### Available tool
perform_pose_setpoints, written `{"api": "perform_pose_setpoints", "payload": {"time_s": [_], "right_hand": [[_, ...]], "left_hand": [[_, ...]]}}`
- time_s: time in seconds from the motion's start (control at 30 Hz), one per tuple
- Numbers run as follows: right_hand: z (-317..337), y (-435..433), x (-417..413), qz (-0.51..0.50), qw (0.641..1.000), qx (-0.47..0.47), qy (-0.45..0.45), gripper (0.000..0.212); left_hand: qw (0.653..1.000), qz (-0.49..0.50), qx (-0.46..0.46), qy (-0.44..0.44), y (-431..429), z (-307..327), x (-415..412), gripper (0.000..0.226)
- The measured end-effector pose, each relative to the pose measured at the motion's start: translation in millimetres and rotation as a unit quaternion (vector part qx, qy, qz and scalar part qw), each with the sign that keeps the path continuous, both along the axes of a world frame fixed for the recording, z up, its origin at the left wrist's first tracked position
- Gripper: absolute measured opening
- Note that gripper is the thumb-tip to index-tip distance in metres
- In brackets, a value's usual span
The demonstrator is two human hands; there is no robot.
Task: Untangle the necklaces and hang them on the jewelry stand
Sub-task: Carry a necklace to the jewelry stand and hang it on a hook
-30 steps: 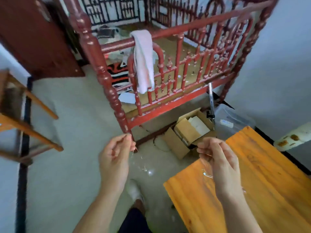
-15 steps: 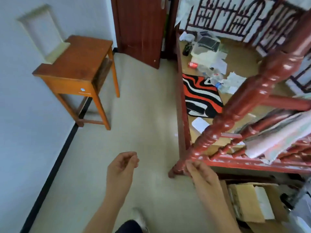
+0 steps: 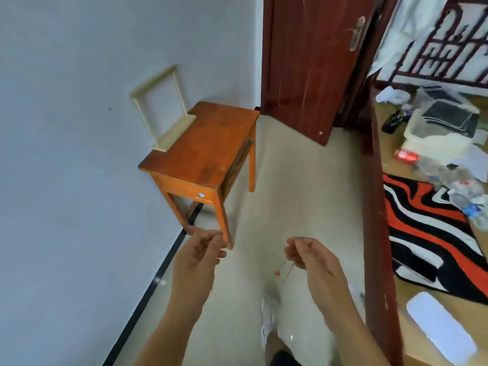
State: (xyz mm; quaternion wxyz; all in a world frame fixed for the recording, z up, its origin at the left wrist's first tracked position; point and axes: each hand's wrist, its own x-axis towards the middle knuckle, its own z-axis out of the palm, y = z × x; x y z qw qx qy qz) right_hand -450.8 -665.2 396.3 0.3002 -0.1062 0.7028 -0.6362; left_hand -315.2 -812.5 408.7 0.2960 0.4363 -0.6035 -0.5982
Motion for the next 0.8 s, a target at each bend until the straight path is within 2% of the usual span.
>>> {"api": "perform_pose_setpoints", "payload": {"time_s": [0.1, 0.23, 0.33, 0.5, 0.63, 0.8], "right_hand": [[-16.4, -76.9, -49.4, 0.078, 0.997, 0.017, 0.004, 0.024], [-1.3, -181.1, -107.6, 0.166, 0.986, 0.009, 0.017, 0.026], [25.3, -261.2, -145.3, 0.224, 0.974, -0.007, 0.035, 0.026], [46.2, -375.2, -183.3, 0.310, 0.949, 0.011, 0.055, 0.027], [49.2, -465.0, -202.6, 0.387, 0.916, 0.058, 0.084, 0.033], [57.6, -561.0, -216.0, 0.466, 0.873, 0.119, 0.082, 0.038]], "left_hand": [[0.999, 0.039, -0.010, -0.026, -60.4, -9.8, -37.3, 0.011], [0.994, 0.077, -0.057, -0.055, -143.5, 7.9, -79.0, 0.012], [0.989, 0.116, -0.077, -0.042, -205.9, 29.7, -105.7, 0.014], [0.984, 0.170, -0.050, -0.002, -298.3, 31.3, -131.8, 0.012], [0.991, 0.131, -0.028, 0.016, -377.7, 7.2, -150.9, 0.021], [0.994, 0.009, 0.090, 0.066, -473.0, -12.7, -170.2, 0.044]]}}
